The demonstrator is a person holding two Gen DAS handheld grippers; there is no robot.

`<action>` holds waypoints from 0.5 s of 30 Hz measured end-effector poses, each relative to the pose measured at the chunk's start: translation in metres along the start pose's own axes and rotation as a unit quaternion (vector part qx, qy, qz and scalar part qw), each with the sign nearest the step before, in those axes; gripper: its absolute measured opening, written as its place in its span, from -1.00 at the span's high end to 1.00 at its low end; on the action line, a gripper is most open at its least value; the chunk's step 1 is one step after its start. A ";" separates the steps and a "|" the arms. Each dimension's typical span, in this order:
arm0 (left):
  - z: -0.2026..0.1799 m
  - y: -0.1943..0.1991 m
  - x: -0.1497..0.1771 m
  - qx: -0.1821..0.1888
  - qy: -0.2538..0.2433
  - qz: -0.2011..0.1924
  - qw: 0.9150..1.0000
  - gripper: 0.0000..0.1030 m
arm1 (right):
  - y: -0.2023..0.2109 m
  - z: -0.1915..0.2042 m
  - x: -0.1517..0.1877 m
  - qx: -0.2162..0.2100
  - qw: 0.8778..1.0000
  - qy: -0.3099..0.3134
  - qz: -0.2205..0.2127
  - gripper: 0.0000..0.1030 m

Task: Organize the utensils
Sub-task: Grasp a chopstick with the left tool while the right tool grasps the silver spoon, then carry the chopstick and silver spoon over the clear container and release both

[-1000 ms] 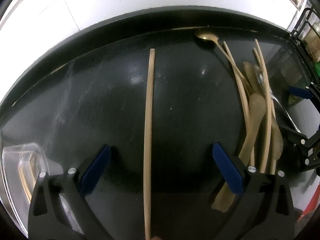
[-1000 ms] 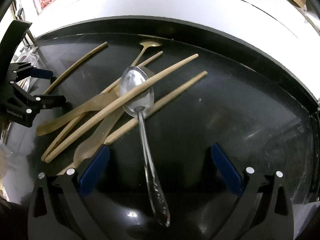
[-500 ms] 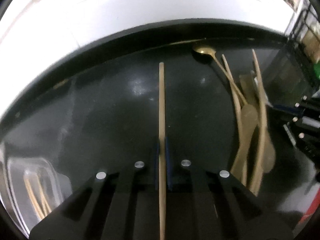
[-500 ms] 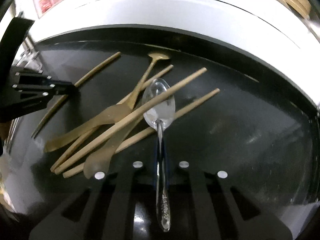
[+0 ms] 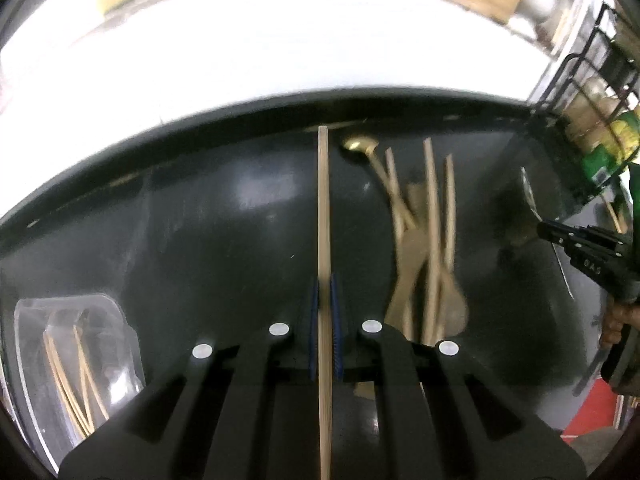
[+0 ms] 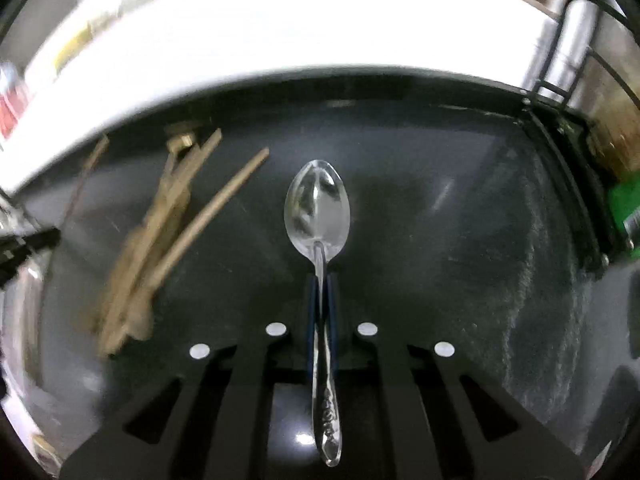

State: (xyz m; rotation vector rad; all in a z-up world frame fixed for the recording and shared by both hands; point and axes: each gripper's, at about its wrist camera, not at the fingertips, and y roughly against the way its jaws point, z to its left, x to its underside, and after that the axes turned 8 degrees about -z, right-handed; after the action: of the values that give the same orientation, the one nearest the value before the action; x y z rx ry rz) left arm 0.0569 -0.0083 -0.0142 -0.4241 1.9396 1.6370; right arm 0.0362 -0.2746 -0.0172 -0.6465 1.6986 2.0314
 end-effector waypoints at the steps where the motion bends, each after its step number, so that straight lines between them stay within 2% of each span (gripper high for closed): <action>1: -0.002 0.004 -0.002 0.003 0.000 -0.004 1.000 0.89 | 0.008 0.002 -0.002 -0.009 1.000 -0.005 -0.007 0.88; 3: -0.003 0.016 -0.002 0.011 0.002 -0.013 1.000 0.89 | 0.026 0.007 -0.005 -0.035 0.999 -0.017 -0.018 0.88; 6: -0.002 0.033 0.000 0.018 0.003 -0.017 1.000 0.89 | 0.051 0.025 -0.011 -0.102 0.993 -0.042 -0.037 0.88; 8: 0.004 0.043 0.002 0.019 0.007 -0.020 1.000 0.89 | 0.060 0.047 -0.016 -0.137 0.989 -0.048 -0.042 0.88; 10: 0.011 0.052 0.004 0.012 0.011 -0.026 1.000 0.89 | 0.060 0.064 -0.015 -0.173 0.982 -0.074 -0.030 0.88; 13: 0.029 0.073 0.010 -0.004 0.021 -0.033 0.999 0.89 | 0.053 0.094 -0.008 -0.226 0.965 -0.132 0.005 0.88; 15: 0.045 0.084 0.014 -0.014 0.035 -0.035 0.999 0.89 | 0.050 0.121 0.000 -0.244 0.961 -0.131 0.028 0.87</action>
State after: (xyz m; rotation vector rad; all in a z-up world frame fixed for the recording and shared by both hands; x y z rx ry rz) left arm 0.0074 0.0545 0.0397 -0.5616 1.9315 1.6261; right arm -0.0031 -0.1637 0.0406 -0.4485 1.0820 2.4725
